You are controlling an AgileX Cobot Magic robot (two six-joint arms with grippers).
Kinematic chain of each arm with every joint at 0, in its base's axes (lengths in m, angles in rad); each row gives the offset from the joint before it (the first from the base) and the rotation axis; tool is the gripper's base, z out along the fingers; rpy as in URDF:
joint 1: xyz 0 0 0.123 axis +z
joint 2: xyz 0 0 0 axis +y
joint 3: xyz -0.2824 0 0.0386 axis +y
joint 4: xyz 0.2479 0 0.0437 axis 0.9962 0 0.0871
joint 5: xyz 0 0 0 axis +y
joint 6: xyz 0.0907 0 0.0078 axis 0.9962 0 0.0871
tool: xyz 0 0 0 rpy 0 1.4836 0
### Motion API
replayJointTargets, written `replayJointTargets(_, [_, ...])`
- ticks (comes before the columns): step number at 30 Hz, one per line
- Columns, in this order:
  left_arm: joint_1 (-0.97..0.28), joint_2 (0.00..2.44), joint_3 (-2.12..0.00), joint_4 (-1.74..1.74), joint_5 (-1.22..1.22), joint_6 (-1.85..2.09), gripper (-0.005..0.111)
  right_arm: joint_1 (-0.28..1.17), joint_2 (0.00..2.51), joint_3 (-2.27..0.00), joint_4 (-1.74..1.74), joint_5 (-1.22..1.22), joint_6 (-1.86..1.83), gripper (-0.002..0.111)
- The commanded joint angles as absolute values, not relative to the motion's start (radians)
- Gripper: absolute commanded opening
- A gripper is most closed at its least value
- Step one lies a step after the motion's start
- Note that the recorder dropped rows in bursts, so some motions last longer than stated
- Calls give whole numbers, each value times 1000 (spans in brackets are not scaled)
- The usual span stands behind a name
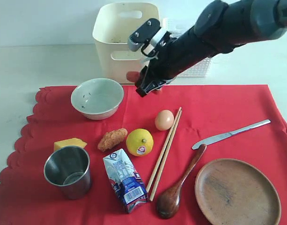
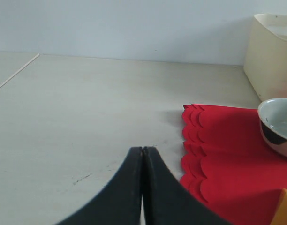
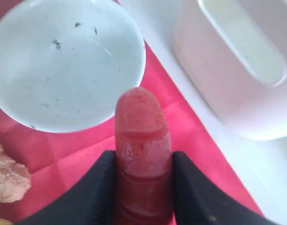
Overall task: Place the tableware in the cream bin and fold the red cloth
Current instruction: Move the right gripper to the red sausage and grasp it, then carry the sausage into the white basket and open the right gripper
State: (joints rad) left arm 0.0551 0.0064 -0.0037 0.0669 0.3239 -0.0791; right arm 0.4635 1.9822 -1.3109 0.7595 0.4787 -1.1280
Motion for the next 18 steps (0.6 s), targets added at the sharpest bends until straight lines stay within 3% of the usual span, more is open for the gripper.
replayJointTargets(1, [49, 0, 0, 65, 320, -84, 1, 465, 1877, -1313, 756, 478, -1121, 0])
replayJointTargets(11, [49, 0, 0, 65, 320, -84, 1, 386, 1772, -1314, 760, 115, -1016, 0])
replayJointTargets(18, [49, 0, 0, 65, 320, -84, 1, 275, 1983, -1517, 793, 160, -954, 0])
